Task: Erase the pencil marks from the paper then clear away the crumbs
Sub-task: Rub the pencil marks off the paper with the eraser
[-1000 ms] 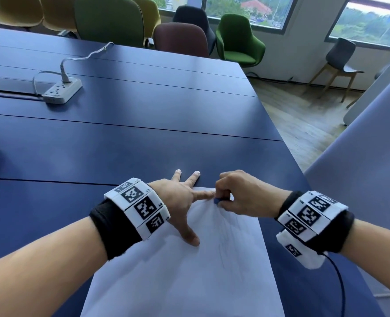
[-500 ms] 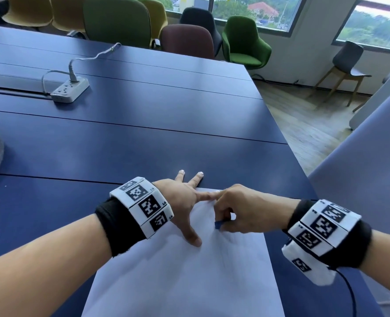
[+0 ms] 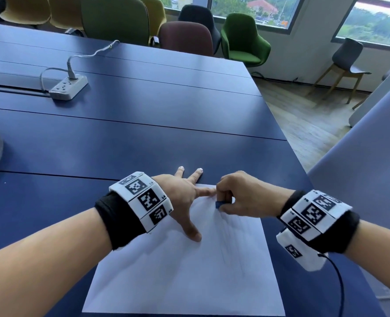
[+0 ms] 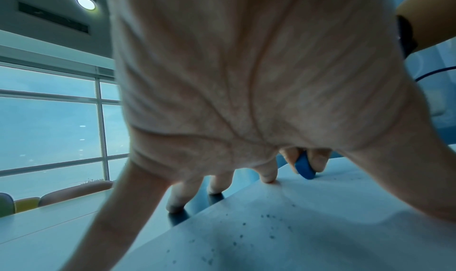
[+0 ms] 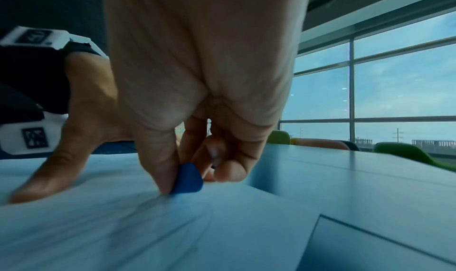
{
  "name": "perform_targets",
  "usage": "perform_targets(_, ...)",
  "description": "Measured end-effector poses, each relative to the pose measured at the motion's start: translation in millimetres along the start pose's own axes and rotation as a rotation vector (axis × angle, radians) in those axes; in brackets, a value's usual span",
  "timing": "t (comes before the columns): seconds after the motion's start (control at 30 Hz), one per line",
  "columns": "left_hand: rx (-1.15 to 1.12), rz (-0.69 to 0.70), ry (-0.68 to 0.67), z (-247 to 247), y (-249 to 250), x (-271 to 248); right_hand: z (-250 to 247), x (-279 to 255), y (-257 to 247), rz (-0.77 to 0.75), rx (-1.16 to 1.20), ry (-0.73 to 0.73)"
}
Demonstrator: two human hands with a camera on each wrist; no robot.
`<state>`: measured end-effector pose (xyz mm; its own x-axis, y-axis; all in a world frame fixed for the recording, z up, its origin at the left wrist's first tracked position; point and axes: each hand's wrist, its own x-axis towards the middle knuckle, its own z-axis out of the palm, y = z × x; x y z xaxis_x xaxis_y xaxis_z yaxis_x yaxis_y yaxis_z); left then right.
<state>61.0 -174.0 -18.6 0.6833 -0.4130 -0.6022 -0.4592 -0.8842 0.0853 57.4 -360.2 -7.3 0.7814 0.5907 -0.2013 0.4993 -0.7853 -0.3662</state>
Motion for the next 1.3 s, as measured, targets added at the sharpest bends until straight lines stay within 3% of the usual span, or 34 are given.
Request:
perform_targets(0.2, 0.016, -0.017, -0.01, 1, 0, 0, 9, -26, -21, -0.068, 0.008, -0.289)
perform_targets(0.37, 0.011, -0.018, -0.013, 0, 0, 0, 4, -14, -10, -0.002, 0.018, -0.085)
perform_targets(0.53, 0.016, -0.021, -0.013, 0, 1, -2, 13, -37, -32, -0.09, -0.013, -0.265)
perform_targets(0.7, 0.028, -0.021, -0.013, -1, 1, 0, 7, -24, -18, -0.002, -0.02, -0.096)
perform_targets(0.87, 0.029, -0.025, -0.01, -3, 3, -4, 14, -44, -36, -0.091, -0.003, -0.32)
perform_targets(1.07, 0.038, -0.025, -0.011, -2, 3, -4, 10, -34, -19, -0.037, -0.018, -0.127)
perform_targets(1.3, 0.035, -0.018, 0.003, -2, 3, -3, 13, -52, -40, -0.116, -0.012, -0.317)
